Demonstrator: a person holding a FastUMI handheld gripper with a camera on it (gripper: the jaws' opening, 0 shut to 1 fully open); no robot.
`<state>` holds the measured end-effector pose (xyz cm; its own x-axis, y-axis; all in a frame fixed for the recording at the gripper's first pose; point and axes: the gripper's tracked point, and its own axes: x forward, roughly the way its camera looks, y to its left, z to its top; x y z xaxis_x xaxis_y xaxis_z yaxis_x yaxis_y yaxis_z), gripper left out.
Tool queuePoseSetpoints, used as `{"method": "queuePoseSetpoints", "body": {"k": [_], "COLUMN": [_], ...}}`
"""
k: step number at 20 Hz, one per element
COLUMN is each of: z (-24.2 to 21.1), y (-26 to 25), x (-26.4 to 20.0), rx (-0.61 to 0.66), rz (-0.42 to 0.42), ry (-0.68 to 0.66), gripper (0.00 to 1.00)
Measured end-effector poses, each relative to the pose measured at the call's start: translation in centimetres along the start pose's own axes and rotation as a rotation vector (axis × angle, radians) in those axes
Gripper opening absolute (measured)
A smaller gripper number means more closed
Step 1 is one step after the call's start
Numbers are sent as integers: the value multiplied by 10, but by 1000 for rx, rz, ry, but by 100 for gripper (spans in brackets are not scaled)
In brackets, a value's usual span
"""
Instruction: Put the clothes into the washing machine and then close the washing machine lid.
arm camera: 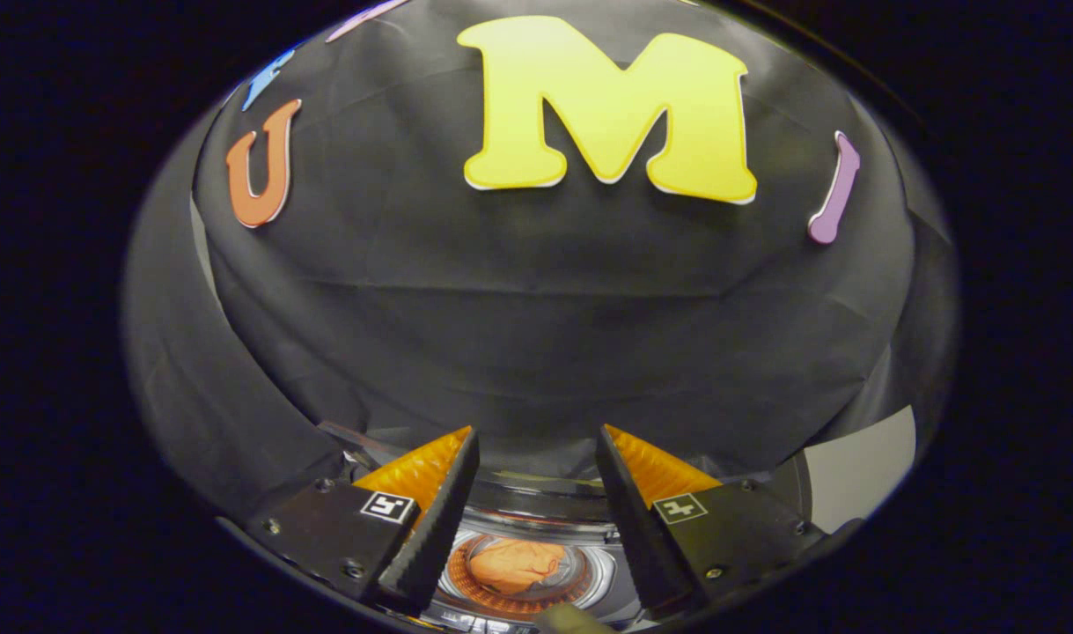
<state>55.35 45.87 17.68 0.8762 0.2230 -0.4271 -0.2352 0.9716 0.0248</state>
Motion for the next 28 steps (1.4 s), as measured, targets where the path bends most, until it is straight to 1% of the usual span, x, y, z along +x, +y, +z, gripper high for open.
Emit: {"method": "queuePoseSetpoints", "body": {"k": [3, 5, 8, 11, 14, 21, 28], "z": [-5, -10, -12, -13, -13, -14, -19], "y": [1, -3, -4, -3, -4, -3, -3], "x": [16, 26, 36, 35, 34, 25, 17], "rx": [29, 40, 52, 84, 82, 16, 47], "rz": [-12, -40, -55, -49, -47, -80, -70], "ry": [23, 44, 49, 31, -15, -143, -234], "gripper": [84, 84, 85, 85, 85, 85, 85]}}
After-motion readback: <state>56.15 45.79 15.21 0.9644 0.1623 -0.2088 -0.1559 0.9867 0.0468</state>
